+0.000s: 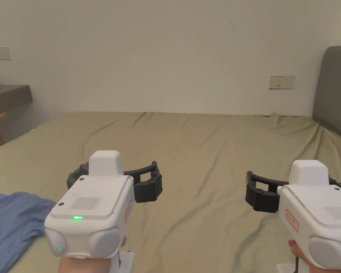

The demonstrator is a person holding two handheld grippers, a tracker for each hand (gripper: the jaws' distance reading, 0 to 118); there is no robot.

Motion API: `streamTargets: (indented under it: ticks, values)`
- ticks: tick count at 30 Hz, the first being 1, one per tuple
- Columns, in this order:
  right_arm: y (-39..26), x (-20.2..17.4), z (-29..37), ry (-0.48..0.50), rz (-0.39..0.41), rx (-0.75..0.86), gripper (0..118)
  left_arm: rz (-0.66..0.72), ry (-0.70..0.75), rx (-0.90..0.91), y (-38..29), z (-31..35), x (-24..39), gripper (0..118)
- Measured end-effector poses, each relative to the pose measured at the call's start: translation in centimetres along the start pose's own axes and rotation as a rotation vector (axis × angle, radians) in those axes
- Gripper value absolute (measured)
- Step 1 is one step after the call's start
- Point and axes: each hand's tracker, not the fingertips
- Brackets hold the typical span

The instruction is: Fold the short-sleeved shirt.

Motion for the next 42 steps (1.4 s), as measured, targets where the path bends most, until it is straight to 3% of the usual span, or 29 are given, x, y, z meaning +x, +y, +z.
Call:
streamTargets:
  ticks: [8, 9, 10, 11, 12, 13, 14, 16, 20, 25, 28, 35, 37, 42]
  values:
    - [0.1, 0.0, 0.2, -0.015, 0.002, 0.008, 118, 0.008, -0.005, 0.001, 0.1, 0.2, 0.1, 118]
    - [0.1, 0.0, 0.3, -0.012, 0.002, 0.008, 114, 0.01, -0.013, 0.005, 0.1, 0.4, 0.2, 114]
    - [0.1, 0.1, 0.4, -0.007, 0.0, 0.011, 90, 0.012, -0.029, 0.021, 0.0, 0.7, 0.2, 93]
    - [0.0, 0.1, 0.5, -0.004, -0.001, 0.017, 61, 0.01, -0.028, 0.041, 0.0, 1.0, 0.3, 57]
    - [0.0, 0.1, 0.5, -0.011, -0.004, 0.02, 20, 0.0, -0.004, 0.046, 0.0, 1.0, 0.6, 14]
    - [-0.1, 0.1, 0.4, -0.044, -0.009, 0.015, 3, -0.024, 0.052, 0.045, -0.1, 0.8, 0.7, 1]
    - [-0.3, 0.0, 0.6, -0.115, -0.024, 0.004, 2, -0.002, 0.058, 0.059, -0.3, 1.1, 0.8, 0]
    - [-0.4, 0.3, 0.5, -0.04, -0.055, 0.008, 1, 0.026, -0.001, 0.036, -0.4, 1.2, 0.3, 0]
    - [-0.7, 0.0, 0.0, -0.063, -0.019, 0.003, 1, 0.026, 0.02, 0.038, -0.8, 1.2, -0.1, 0]
    - [-0.7, -2.7, -2.4, 0.002, -0.003, -0.03, 1, 0.017, 0.093, 0.021, -1.2, 1.8, -2.8, 0]
    - [-0.5, -6.9, -4.4, 0.121, 0.017, -0.041, 1, 0.007, 0.202, 0.011, -1.6, 2.9, -6.5, 0]
    - [-0.5, -21.7, -6.5, 0.481, 0.09, -0.029, 1, 0.041, 0.512, -0.03, -2.7, 7.6, -16.7, 0]
    - [-0.5, -25.1, -6.0, 0.568, 0.099, -0.024, 1, -0.004, 0.624, -0.046, -2.9, 8.8, -18.5, 0]
    - [-0.5, -30.3, -5.3, 0.688, 0.116, -0.018, 1, 0.095, 0.657, -0.053, -2.6, 10.4, -21.8, 0]
